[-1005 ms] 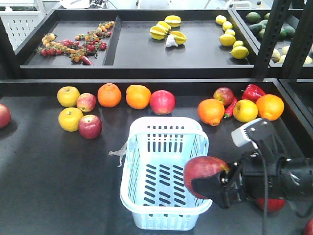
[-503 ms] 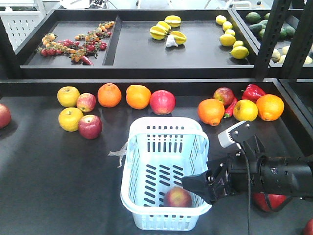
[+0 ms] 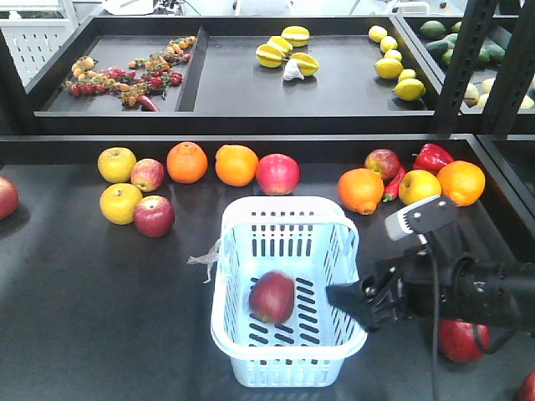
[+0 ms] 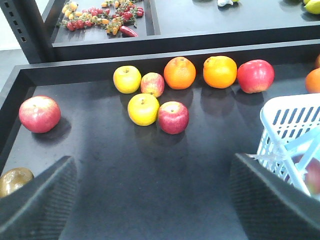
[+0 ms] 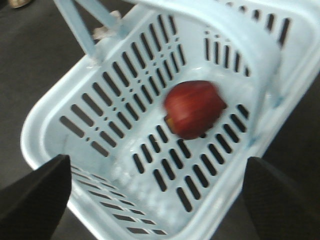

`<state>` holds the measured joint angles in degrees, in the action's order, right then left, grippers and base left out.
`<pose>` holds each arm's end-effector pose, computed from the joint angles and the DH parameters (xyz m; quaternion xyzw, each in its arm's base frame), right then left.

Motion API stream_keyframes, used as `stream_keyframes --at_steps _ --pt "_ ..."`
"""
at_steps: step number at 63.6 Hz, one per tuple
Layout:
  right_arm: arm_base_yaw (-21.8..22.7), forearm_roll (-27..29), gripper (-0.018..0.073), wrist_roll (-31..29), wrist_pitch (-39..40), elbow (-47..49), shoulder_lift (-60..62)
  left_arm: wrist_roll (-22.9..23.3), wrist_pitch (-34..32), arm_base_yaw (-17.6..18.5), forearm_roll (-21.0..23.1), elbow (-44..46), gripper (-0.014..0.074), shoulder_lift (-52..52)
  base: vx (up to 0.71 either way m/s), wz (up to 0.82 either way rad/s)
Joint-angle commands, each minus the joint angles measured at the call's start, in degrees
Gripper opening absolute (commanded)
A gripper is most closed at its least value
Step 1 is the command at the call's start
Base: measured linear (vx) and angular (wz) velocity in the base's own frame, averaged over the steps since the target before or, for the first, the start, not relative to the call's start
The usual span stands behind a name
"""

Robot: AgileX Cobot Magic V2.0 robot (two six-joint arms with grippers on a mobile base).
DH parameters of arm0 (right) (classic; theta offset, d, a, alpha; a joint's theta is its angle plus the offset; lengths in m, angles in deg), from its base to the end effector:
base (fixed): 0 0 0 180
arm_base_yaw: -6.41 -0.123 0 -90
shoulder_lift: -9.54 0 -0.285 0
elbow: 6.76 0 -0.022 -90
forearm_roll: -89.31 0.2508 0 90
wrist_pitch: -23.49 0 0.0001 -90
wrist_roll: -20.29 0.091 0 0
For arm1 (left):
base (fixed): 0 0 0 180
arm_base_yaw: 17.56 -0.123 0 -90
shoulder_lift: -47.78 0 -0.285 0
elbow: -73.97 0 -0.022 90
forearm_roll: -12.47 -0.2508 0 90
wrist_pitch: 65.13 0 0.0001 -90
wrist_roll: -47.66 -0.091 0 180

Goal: Pick three apples into basket with both arms
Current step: 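Carry the red apple over the basket and release it inside, then move the right gripper back and grasp the second red apple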

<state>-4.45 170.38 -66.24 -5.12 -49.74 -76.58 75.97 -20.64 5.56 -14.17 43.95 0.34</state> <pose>0.2344 0.0889 0.2106 -0.2304 0.8675 0.2381 0.3710 0.1243 -0.0220 0.3672 0.0268 0.8530 -0.0058 0.5212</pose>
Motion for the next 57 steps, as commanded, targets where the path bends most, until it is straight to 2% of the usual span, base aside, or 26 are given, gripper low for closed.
stream_keyframes --at_steps 1,8,16,21,27,33,41,57 --pt "0.01 -5.03 0.0649 7.45 2.90 1.46 5.23 0.54 -3.04 0.02 -1.26 1.30 0.0587 0.12 0.00 0.00" --pt "0.01 -13.82 0.0641 16.12 7.30 1.46 8.71 0.54 -3.04 0.02 -1.26 1.30 0.0587 0.12 0.00 0.00" --pt "1.71 -26.05 0.0620 29.08 12.77 1.46 9.85 0.54 -3.04 0.02 -1.26 1.30 0.0587 0.12 0.00 0.00" --pt "5.10 -32.40 0.0609 36.19 13.05 1.39 9.47 0.54 -3.04 0.02 -1.26 1.30 0.0587 0.12 0.00 0.00" --pt "11.22 -40.20 0.0595 43.31 11.98 1.39 8.31 0.54 -3.04 0.02 -1.26 1.30 0.0587 0.12 0.00 0.00" --pt "16.41 -43.65 0.0590 47.73 11.75 1.39 6.53 0.54 -3.04 0.02 -1.26 1.30 0.0587 0.12 0.00 0.00" --pt "20.49 -45.10 0.0590 48.16 11.81 1.39 2.52 0.54 -3.04 0.02 -1.26 1.30 0.0587 0.12 0.00 0.00" --pt "20.72 -44.92 0.0590 43.95 15.78 1.39 -7.69 0.54 -3.04 0.02 -1.26 1.30 0.0587 0.12 0.00 0.00"
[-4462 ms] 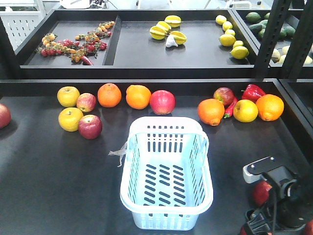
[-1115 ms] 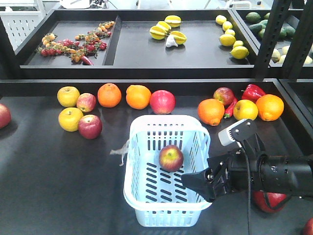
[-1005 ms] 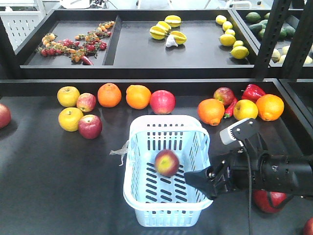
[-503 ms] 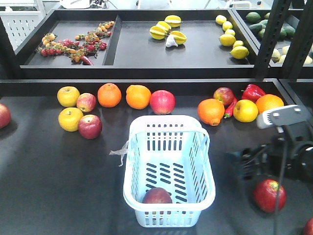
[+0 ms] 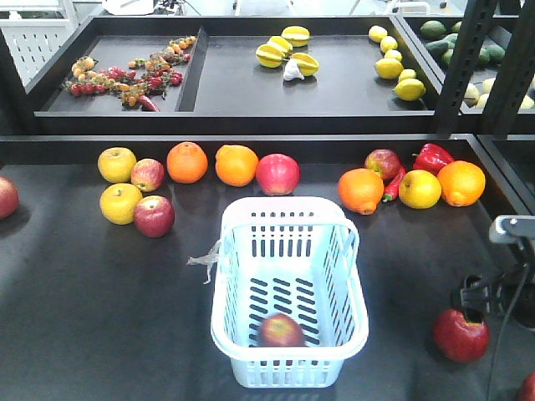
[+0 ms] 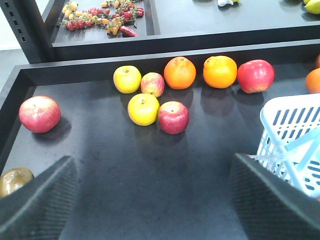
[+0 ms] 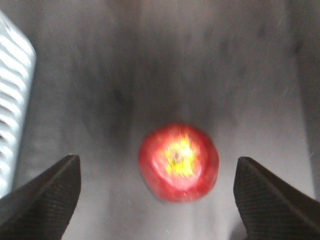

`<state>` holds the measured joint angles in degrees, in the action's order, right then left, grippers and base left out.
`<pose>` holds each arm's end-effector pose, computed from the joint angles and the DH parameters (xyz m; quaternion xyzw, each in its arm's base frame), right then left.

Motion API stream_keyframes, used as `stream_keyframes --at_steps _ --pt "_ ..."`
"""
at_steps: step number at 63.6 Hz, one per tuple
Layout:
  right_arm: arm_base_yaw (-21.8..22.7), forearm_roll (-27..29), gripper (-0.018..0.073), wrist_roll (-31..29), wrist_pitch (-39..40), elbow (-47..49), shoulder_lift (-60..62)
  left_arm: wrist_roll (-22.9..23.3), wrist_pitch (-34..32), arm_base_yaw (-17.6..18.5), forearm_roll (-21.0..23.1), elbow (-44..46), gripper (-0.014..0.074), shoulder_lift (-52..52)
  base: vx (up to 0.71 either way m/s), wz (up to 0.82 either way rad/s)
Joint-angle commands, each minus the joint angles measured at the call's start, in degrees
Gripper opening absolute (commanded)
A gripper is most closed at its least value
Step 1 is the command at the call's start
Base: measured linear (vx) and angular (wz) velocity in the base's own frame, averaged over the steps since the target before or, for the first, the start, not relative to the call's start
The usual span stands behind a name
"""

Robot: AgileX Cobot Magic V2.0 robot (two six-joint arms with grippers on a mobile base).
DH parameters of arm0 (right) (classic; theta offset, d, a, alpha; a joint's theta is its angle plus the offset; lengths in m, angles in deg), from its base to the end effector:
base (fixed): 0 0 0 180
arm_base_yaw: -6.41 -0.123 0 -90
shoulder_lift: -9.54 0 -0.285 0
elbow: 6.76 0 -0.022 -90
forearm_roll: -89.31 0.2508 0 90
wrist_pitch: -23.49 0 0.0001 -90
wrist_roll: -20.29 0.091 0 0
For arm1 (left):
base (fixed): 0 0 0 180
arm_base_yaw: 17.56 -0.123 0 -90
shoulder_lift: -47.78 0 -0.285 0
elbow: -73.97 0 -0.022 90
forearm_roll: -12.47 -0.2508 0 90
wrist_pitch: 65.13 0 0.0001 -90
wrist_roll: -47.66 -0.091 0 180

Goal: Pick three apples into basket with both arms
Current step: 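Move the right gripper back and grasp the second red apple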

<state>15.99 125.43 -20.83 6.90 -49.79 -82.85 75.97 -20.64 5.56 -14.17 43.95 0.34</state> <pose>0.2489 -0.0264 0.1677 0.0061 0.9603 0.0441 0.2753 0.1243 -0.0220 0.3672 0.0268 0.8530 -0.0058 0.5212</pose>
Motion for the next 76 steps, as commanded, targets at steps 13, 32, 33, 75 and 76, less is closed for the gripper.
stream_keyframes --at_steps 13,32,33,75,76 --pt "0.28 0.55 0.0590 -1.41 7.69 1.62 -7.41 0.54 -3.04 0.02 -1.26 1.30 0.0587 0.12 0.00 0.00" --pt "-1.18 3.25 0.0590 -1.76 7.52 4.51 -13.82 0.54 -3.04 0.02 -1.26 1.30 0.0587 0.12 0.00 0.00" --pt "-1.18 3.25 0.0590 -1.76 7.52 4.68 -14.11 0.54 -3.04 0.02 -1.26 1.30 0.0587 0.12 0.00 0.00" --pt "-1.06 9.38 0.0404 -1.20 9.33 4.94 -22.50 0.54 -3.04 0.02 -1.26 1.30 0.0587 0.12 0.00 0.00" --pt "-1.06 9.38 0.0390 -1.20 9.23 4.94 -22.38 0.54 -3.04 0.02 -1.26 1.30 0.0587 0.12 0.00 0.00"
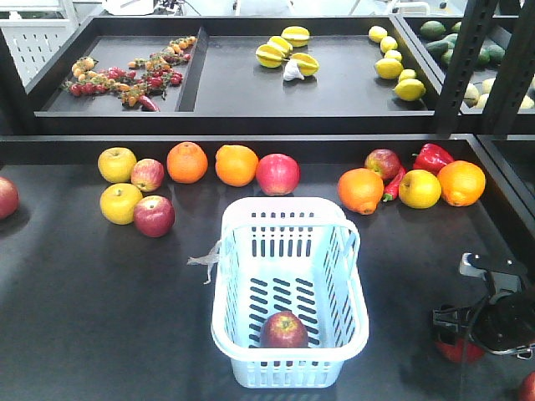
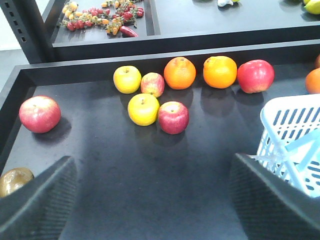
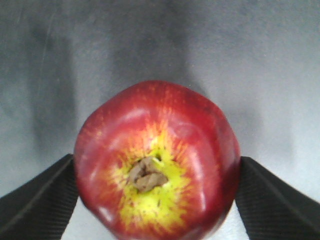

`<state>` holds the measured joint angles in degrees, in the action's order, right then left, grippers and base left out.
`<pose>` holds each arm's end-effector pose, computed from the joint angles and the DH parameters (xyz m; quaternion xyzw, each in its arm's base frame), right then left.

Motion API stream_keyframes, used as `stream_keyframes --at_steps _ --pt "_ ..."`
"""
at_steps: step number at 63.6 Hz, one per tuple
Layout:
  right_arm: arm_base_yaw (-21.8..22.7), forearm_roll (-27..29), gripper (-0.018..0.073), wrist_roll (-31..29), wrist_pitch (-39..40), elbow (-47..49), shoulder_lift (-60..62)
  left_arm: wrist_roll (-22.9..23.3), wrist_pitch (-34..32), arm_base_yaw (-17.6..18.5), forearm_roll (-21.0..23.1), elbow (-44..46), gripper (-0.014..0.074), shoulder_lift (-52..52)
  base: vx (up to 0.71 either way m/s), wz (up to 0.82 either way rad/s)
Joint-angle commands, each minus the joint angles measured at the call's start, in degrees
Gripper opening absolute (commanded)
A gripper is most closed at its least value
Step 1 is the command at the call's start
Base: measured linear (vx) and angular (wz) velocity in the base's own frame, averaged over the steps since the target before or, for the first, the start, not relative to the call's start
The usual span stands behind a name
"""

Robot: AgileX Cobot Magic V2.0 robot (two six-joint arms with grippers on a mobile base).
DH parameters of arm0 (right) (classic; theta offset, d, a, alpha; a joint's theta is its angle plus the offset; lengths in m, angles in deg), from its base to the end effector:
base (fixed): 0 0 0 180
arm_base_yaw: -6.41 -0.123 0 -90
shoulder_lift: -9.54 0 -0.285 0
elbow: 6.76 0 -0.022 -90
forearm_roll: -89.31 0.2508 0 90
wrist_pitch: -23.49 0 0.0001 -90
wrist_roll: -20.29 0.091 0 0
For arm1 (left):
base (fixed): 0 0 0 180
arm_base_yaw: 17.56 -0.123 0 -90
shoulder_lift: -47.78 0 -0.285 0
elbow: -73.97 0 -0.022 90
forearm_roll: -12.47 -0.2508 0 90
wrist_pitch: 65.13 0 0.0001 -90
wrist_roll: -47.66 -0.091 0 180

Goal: Pick three apples into basket with both arms
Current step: 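Move the right gripper back and grasp the second red apple, then carry the second red apple into the basket and open the right gripper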

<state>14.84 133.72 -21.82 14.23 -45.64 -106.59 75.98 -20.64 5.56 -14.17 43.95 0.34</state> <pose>0.2783 -0.0308 0.0750 0.0800 0.9824 0.0466 0.1621 0.1243 -0.0220 0.3672 0.0267 0.8530 -0.0059 0.5212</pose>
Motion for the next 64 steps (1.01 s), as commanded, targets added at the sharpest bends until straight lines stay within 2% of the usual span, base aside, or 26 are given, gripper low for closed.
stream_keyframes --at_steps 1,11,25,41,46,54,64 --pt "0.09 1.09 0.0377 -0.36 1.90 0.79 1.45 0.53 -3.04 0.02 -1.26 1.30 0.0587 0.12 0.00 0.00" --pt "0.09 1.09 0.0290 -0.42 -0.14 0.73 3.52 0.53 -3.04 0.02 -1.26 1.30 0.0587 0.12 0.00 0.00" --pt "0.09 1.09 0.0277 -0.42 -3.90 0.42 13.24 0.53 -3.04 0.02 -1.26 1.30 0.0587 0.12 0.00 0.00" --pt "-0.84 1.22 0.0277 -1.33 -18.86 0.42 27.93 0.53 -3.04 0.02 -1.26 1.30 0.0587 0.12 0.00 0.00" --pt "-3.44 2.18 0.0277 -2.74 -21.37 0.42 32.33 0.53 -3.04 0.02 -1.26 1.30 0.0587 0.12 0.00 0.00" --pt "-10.73 4.31 0.0277 -5.30 -24.00 0.42 39.19 0.53 -3.04 0.02 -1.26 1.30 0.0587 0.12 0.00 0.00" --pt "-20.00 5.42 0.0277 -5.68 -22.90 0.42 43.31 0.53 -3.04 0.02 -1.26 1.30 0.0587 0.12 0.00 0.00"
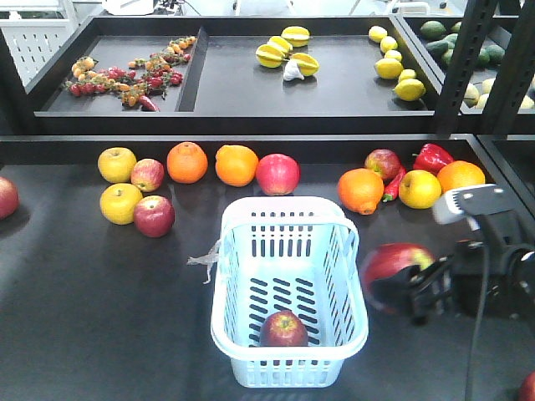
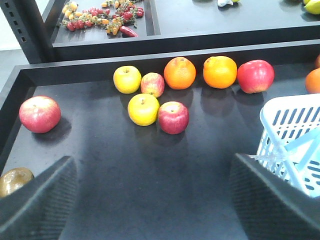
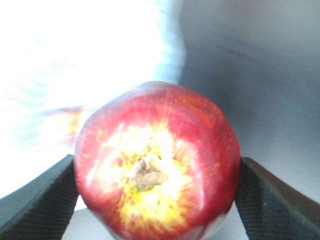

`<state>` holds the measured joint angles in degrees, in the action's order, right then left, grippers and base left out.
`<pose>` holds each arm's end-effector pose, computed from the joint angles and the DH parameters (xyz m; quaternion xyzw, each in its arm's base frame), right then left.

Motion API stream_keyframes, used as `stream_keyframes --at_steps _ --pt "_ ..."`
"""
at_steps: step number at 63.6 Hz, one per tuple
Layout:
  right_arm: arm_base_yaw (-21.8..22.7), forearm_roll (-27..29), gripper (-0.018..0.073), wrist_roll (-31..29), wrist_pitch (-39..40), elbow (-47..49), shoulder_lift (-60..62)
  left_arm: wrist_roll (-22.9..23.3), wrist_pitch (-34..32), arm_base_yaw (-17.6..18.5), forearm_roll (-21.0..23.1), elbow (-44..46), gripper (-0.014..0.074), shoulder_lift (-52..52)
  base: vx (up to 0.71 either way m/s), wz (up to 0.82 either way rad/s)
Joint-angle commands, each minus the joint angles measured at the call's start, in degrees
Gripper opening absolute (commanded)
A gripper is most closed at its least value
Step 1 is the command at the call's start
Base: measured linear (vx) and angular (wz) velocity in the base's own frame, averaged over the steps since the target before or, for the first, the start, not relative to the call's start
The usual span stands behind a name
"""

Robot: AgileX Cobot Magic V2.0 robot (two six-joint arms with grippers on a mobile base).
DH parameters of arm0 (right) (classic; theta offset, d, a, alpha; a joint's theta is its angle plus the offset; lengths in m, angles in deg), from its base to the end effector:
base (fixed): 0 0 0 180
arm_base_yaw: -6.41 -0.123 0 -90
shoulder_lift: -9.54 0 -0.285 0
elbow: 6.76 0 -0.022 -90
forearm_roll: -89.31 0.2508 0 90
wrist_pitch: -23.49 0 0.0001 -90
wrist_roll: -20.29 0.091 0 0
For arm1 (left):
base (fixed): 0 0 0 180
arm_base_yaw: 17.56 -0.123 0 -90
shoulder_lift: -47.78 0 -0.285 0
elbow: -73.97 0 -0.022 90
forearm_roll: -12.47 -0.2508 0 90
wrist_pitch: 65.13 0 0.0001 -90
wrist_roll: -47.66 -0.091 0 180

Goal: Pick three apples into basket with both arms
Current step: 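Carry the second red apple into the basket and open the right gripper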

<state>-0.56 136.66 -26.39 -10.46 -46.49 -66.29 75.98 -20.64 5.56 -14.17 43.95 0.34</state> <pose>0.2130 0.0638 0.2473 -0.1646 0.9069 0.2041 0.3297 0.1243 -0.0220 0.3672 0.0267 0.8530 -0.0059 0.5212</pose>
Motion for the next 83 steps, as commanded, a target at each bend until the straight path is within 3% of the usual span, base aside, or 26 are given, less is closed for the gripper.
stream_keyframes --at_steps 1,17,26,38,47,61,68,74,83 --pt "-5.41 2.55 0.0277 -1.17 2.28 1.26 3.08 0.53 -3.04 0.02 -1.26 1.30 0.0587 0.12 0.00 0.00" --pt "-17.76 2.86 0.0300 -1.97 13.22 2.05 -1.20 0.53 -3.04 0.02 -1.26 1.30 0.0587 0.12 0.00 0.00" --pt "-21.21 2.82 0.0390 -3.56 15.71 4.71 -6.48 0.53 -3.04 0.02 -1.26 1.30 0.0587 0.12 0.00 0.00" --pt "-21.13 3.67 0.0613 -3.56 15.13 8.47 -12.48 0.53 -3.04 0.02 -1.26 1.30 0.0587 0.12 0.00 0.00" --pt "-21.13 4.64 0.0717 -3.56 15.33 8.87 -13.85 0.53 -3.04 0.02 -1.26 1.30 0.0587 0.12 0.00 0.00" --pt "-20.98 4.50 0.0718 -3.23 14.82 8.87 -12.48 0.53 -3.04 0.02 -1.26 1.30 0.0587 0.12 0.00 0.00" --pt "-20.98 3.20 0.0706 -0.02 14.69 8.87 -10.06 0.53 -3.04 0.02 -1.26 1.30 0.0587 0.12 0.00 0.00" --pt "-20.08 -2.37 0.0701 5.58 13.29 8.87 -8.04 0.53 -3.04 0.02 -1.26 1.30 0.0587 0.12 0.00 0.00" --pt "-12.36 -13.99 0.0690 17.33 4.08 8.87 -6.65 0.53 -3.04 0.02 -1.26 1.30 0.0587 0.12 0.00 0.00"
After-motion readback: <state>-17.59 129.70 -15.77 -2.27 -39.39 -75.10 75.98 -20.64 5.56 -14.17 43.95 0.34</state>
